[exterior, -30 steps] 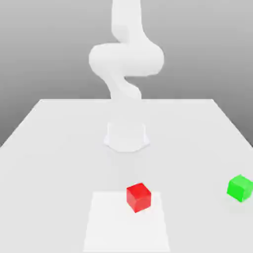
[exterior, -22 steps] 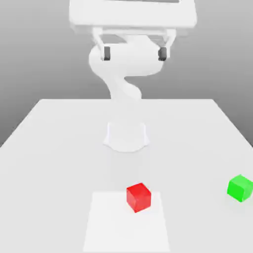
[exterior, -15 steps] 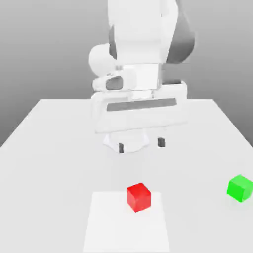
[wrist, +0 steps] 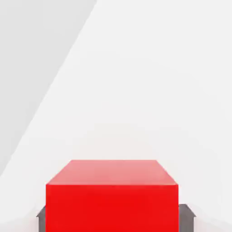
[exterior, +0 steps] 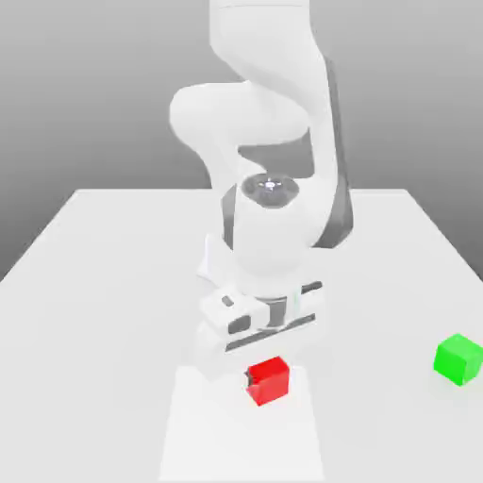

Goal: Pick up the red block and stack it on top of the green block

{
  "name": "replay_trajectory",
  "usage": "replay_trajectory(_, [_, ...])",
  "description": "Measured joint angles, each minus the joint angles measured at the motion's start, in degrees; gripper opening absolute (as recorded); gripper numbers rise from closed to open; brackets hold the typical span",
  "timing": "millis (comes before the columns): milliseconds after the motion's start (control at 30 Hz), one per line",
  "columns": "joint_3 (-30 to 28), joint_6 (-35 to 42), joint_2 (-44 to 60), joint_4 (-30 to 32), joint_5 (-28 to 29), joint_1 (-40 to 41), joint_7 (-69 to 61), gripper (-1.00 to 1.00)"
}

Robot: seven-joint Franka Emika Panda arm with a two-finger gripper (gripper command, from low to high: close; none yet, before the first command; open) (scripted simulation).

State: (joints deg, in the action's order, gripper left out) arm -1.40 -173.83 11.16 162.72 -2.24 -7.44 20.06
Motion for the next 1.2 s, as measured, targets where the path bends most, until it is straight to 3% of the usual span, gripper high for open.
replay_trajectory(100, [-0.01,0.99,-1.18,0.17,0.43,0.1,0.26,-1.0])
replay_trajectory(333, [-0.13,12.02,-13.69,1.66,2.44,-0.51,0.71,-1.0])
replay_trajectory(867, [5.12,18.84,-11.17,-7.42,1.63,-18.26,-30.29,-1.0])
replay_trajectory(1200, [11.3,22.6,-9.02,-13.37,2.75,-26.58,-49.1,-1.0])
